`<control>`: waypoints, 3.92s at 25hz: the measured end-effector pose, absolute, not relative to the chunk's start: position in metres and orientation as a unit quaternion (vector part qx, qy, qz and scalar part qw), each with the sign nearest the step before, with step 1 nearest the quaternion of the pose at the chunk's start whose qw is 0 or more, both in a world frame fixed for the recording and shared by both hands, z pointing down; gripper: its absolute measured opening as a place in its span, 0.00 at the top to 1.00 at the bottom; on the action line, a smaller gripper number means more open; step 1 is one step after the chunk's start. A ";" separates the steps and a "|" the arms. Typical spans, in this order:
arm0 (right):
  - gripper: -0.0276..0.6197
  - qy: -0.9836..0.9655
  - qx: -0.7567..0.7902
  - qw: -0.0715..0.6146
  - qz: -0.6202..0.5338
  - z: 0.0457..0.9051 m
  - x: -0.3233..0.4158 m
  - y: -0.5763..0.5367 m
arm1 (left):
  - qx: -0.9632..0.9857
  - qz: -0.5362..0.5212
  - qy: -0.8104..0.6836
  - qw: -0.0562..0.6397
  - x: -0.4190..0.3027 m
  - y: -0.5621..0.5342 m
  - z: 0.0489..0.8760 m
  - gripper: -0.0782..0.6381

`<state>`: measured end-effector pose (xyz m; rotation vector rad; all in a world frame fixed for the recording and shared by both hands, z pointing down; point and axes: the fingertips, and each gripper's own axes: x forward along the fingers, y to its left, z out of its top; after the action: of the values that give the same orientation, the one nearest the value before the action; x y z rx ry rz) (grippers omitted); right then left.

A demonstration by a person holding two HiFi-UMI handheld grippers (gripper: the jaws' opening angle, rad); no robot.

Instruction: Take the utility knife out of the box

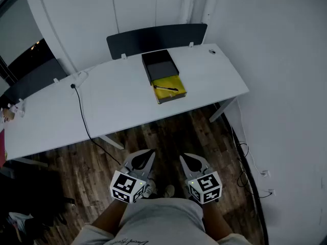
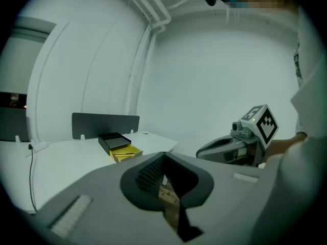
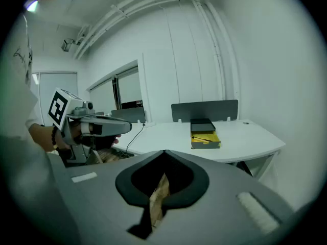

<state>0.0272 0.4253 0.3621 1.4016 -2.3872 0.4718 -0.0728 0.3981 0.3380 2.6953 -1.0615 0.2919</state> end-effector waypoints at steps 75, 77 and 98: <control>0.94 -0.865 0.456 0.169 0.121 0.346 0.095 0.090 | 0.912 0.083 -0.387 0.104 0.001 0.076 0.334 0.89; 0.94 -0.870 0.449 0.168 0.119 0.344 0.101 0.074 | 0.910 0.082 -0.393 0.104 0.007 0.062 0.333 0.89; 0.94 -0.889 0.393 0.194 0.130 0.358 0.087 0.011 | 0.899 0.105 -0.408 0.116 0.005 0.000 0.340 0.89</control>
<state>0.0868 0.0111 0.3581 1.1034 -2.4937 0.3659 0.0050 -0.0001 0.3398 2.6342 -1.1957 0.3062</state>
